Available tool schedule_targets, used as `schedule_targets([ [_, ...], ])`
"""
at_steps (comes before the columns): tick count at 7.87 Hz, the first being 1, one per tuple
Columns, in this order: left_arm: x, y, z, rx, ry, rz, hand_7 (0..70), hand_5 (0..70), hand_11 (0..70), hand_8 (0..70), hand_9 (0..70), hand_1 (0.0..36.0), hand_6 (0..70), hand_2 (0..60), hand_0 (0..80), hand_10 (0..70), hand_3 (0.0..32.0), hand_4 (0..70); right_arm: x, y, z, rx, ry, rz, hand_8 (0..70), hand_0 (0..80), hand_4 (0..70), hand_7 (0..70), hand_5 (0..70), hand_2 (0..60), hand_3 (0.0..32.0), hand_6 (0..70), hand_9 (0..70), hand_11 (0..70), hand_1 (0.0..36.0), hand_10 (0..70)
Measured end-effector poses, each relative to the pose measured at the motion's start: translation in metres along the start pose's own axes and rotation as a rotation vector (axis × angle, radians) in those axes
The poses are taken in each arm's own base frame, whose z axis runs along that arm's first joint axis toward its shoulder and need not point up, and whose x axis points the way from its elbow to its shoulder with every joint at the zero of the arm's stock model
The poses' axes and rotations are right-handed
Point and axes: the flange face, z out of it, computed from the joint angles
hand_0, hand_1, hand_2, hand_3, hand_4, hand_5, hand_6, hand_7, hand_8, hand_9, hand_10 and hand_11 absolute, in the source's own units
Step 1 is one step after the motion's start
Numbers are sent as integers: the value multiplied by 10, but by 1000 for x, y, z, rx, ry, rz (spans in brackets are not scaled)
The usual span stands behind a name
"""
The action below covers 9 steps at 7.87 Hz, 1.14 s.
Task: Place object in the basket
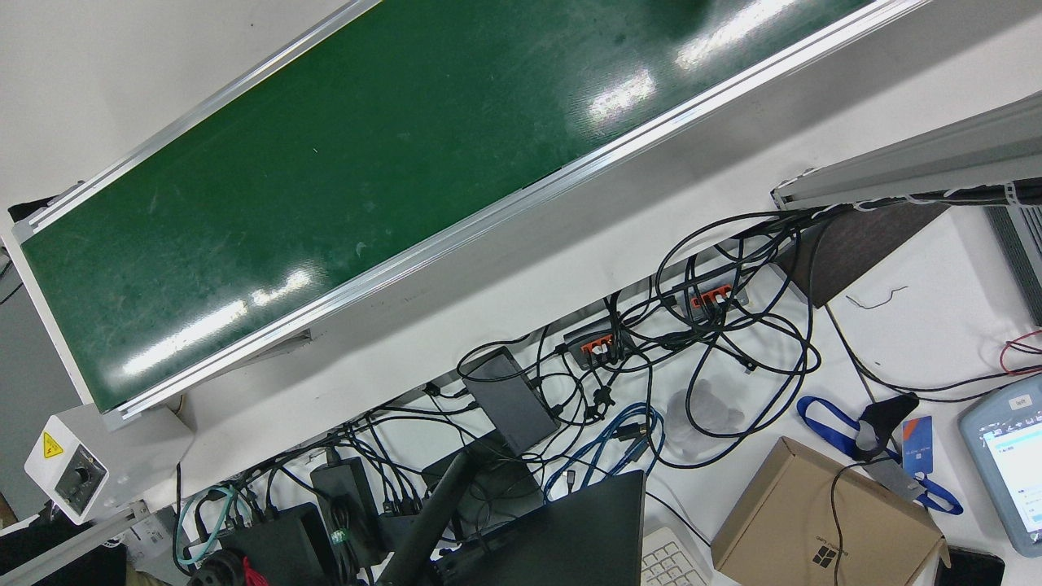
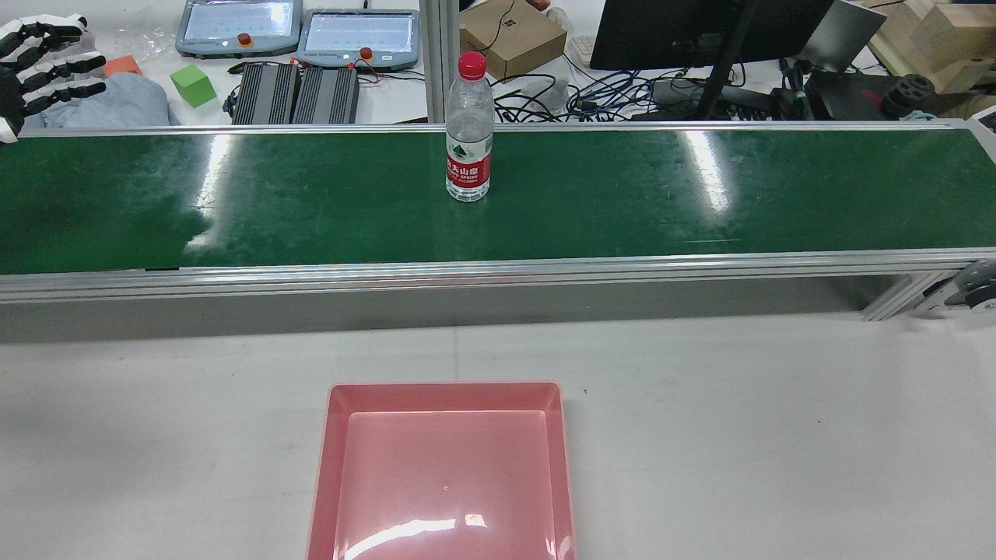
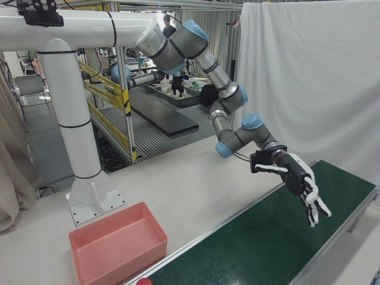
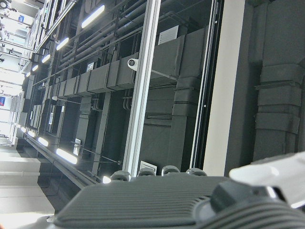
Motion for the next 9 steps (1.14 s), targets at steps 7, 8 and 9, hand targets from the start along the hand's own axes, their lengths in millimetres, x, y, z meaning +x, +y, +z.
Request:
schedule_targets([
  [7, -40, 63, 58, -2, 90, 21, 37, 303, 109, 108, 123, 0, 44, 0, 514, 71, 108, 57, 1, 0, 0, 0, 1, 0, 0, 0, 0, 0, 0, 0, 0, 0, 0, 0, 0, 0],
  [8, -48, 76, 69, 8, 82, 25, 43, 303, 109, 120, 132, 0, 49, 0, 514, 71, 102, 78, 1, 0, 0, 0, 1, 0, 0, 0, 0, 0, 0, 0, 0, 0, 0, 0, 0, 0],
  [9, -54, 79, 75, 24, 71, 38, 49, 306, 116, 134, 141, 0, 57, 0, 515, 76, 98, 92, 1, 0, 1, -1, 1, 1, 0, 0, 0, 0, 0, 0, 0, 0, 0, 0, 0, 0],
])
